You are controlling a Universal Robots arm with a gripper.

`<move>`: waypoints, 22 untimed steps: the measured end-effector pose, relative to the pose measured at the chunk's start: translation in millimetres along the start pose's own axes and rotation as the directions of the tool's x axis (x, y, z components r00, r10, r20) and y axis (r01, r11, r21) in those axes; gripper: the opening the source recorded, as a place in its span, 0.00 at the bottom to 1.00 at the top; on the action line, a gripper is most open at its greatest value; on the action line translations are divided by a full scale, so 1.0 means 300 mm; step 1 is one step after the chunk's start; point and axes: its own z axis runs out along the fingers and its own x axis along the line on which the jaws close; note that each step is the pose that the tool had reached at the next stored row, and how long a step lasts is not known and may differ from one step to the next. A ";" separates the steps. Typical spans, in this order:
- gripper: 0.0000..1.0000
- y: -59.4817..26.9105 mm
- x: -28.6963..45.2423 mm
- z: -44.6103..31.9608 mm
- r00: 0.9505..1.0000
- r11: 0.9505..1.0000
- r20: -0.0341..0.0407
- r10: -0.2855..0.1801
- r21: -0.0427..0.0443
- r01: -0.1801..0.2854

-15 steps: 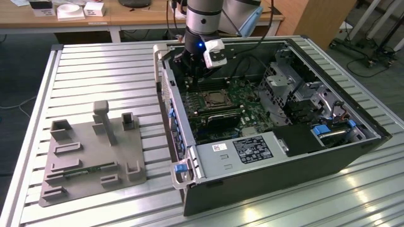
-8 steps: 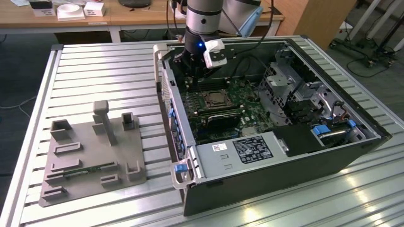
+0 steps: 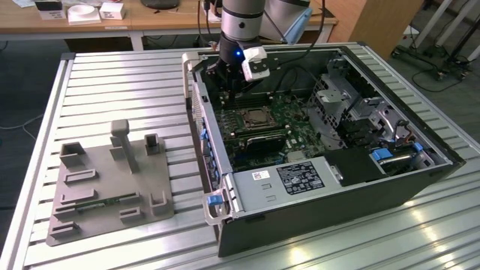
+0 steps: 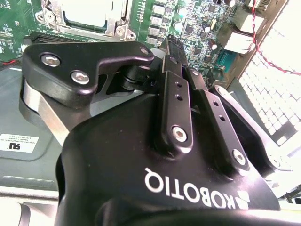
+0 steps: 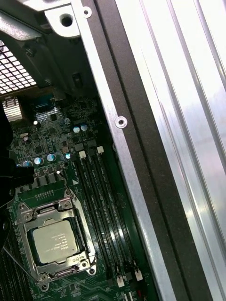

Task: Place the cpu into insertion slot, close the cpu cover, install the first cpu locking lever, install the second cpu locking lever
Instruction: 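Install the first cpu locking lever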

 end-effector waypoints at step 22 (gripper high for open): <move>0.10 0.007 0.003 -0.016 0.998 0.998 -0.002 -0.056 -0.005 0.056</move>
